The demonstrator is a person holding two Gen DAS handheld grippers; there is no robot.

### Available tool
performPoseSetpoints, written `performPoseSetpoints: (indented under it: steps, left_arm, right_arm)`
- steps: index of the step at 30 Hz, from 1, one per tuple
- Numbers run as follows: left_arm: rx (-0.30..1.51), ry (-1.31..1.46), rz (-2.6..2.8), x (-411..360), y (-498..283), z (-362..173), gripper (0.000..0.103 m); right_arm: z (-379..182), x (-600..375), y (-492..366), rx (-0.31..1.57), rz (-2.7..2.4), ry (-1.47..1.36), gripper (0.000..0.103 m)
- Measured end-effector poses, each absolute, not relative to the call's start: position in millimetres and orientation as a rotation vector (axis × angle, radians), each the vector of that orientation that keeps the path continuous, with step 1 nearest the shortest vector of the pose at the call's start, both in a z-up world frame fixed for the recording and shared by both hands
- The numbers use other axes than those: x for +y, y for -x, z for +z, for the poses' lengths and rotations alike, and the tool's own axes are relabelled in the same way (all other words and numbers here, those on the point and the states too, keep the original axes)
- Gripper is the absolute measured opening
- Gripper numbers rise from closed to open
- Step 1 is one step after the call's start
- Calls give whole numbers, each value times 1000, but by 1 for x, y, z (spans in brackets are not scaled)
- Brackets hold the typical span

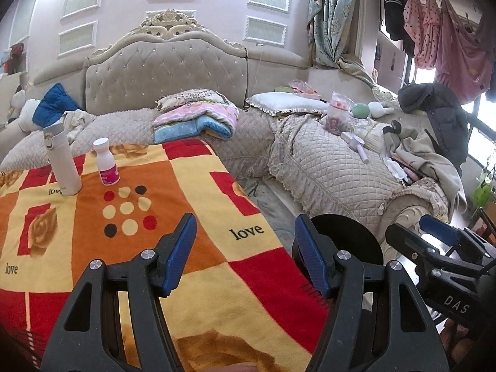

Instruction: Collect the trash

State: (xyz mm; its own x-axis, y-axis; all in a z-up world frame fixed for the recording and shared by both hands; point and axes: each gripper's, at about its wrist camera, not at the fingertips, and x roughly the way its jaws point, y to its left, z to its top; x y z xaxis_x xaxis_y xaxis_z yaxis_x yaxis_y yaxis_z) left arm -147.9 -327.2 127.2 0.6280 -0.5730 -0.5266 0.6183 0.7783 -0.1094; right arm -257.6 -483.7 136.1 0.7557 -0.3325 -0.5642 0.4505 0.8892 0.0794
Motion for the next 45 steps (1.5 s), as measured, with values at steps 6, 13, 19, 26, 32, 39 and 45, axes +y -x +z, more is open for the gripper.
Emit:
performPoseSetpoints:
  steps: [6, 13, 19, 26, 32, 39, 45]
  left_arm:
    - [578, -94, -682, -329, 149, 126, 65]
    - [580, -91, -681, -330, 150, 125, 65]
    - [582, -95, -682, -331, 150, 123, 65]
    - [583, -96, -682, -332, 150, 121, 65]
    - [585, -96, -682, -332, 150, 120, 65]
    - [598, -96, -685, -332, 148, 116, 65]
    - [601, -96, -686, -332, 147, 116, 65]
  right_arm:
    - [139, -487, 259, 564, -442, -220, 76]
    - [140, -487, 257, 564, -452, -222, 77]
    - [140, -487, 257, 563, -452, -221, 77]
    - [140, -487, 256, 566, -452, -222, 77]
    - [138, -488, 255, 572, -453, -227, 77]
    - [137, -490, 254, 575, -451, -229, 78]
    - [137, -490, 254, 577, -452, -229, 78]
